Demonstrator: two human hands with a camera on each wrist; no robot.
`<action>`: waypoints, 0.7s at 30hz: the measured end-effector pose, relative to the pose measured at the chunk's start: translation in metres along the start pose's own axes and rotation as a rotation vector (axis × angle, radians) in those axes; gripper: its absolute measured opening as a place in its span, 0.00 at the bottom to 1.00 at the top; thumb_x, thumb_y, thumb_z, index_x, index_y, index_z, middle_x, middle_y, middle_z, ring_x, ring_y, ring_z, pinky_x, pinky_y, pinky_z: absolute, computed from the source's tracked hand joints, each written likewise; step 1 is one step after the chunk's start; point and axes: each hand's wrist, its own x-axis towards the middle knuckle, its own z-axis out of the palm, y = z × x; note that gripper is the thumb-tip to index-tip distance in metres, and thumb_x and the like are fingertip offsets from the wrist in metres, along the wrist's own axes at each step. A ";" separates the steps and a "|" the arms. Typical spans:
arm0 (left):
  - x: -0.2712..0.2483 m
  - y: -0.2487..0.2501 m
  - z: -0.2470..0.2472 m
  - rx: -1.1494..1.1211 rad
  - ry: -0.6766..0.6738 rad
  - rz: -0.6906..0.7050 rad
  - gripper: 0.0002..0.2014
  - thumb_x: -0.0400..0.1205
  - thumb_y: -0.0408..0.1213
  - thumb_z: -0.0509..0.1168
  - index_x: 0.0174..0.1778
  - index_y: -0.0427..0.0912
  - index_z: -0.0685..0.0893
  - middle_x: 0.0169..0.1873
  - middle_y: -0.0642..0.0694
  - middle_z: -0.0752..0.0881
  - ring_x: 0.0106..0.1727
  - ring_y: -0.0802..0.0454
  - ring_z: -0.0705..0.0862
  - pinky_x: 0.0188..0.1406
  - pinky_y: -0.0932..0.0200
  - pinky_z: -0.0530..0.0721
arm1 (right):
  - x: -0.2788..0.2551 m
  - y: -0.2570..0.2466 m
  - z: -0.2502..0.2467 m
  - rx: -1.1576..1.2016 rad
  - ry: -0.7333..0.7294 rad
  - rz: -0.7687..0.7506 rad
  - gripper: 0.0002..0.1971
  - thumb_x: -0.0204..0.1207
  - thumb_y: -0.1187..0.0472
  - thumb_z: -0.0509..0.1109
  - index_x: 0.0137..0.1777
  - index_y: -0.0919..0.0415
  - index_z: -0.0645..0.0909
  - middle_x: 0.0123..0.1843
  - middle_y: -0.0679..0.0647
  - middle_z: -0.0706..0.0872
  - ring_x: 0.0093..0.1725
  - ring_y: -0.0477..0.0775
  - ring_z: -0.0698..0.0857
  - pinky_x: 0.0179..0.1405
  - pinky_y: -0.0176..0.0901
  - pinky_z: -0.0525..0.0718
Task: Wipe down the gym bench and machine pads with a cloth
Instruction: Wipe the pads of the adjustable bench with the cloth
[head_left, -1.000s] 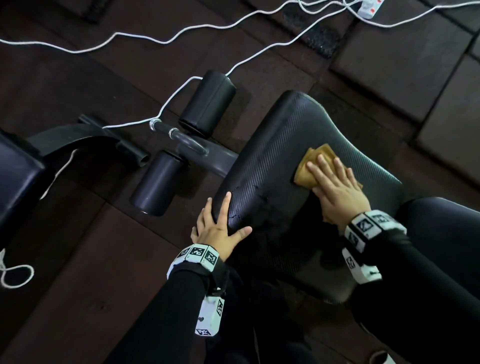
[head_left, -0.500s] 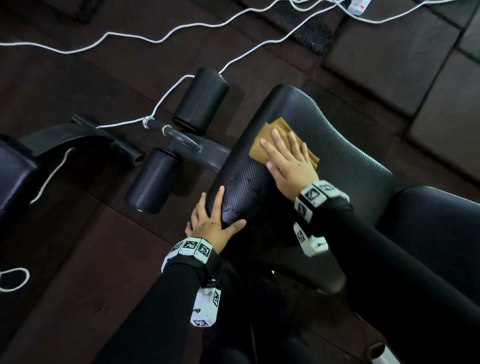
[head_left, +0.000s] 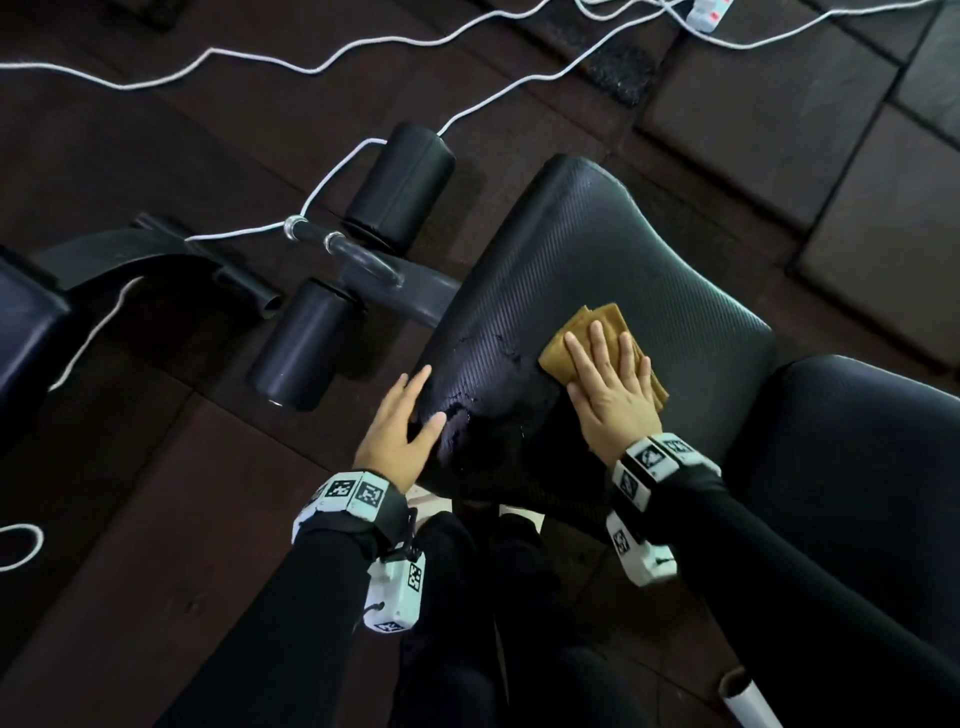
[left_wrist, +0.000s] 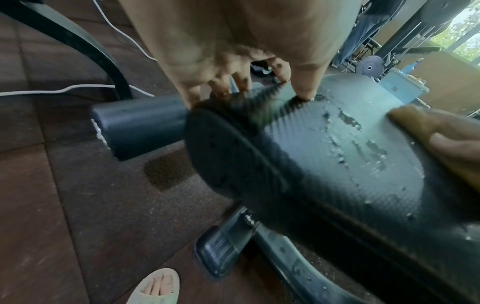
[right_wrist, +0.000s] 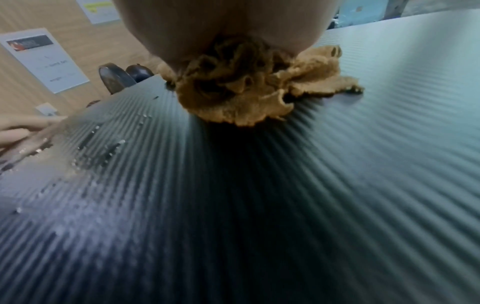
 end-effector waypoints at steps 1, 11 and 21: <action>-0.004 -0.006 -0.003 -0.022 0.010 0.007 0.29 0.83 0.44 0.63 0.78 0.67 0.62 0.81 0.54 0.61 0.78 0.63 0.61 0.73 0.64 0.58 | 0.007 -0.007 -0.001 -0.009 -0.004 -0.014 0.30 0.84 0.49 0.50 0.76 0.30 0.35 0.79 0.34 0.32 0.82 0.54 0.33 0.79 0.57 0.32; -0.044 -0.032 -0.006 -0.083 0.138 -0.101 0.23 0.84 0.42 0.64 0.76 0.57 0.71 0.74 0.55 0.75 0.74 0.57 0.72 0.63 0.80 0.61 | -0.051 -0.084 0.056 -0.191 -0.017 -0.421 0.29 0.80 0.54 0.61 0.80 0.45 0.61 0.83 0.51 0.61 0.81 0.66 0.58 0.76 0.68 0.54; -0.041 -0.035 0.003 -0.162 0.139 -0.178 0.23 0.85 0.40 0.61 0.76 0.62 0.69 0.75 0.55 0.73 0.75 0.50 0.71 0.71 0.61 0.65 | -0.087 -0.003 0.032 -0.146 -0.063 -0.109 0.28 0.82 0.49 0.50 0.81 0.38 0.47 0.83 0.43 0.50 0.83 0.58 0.54 0.79 0.57 0.51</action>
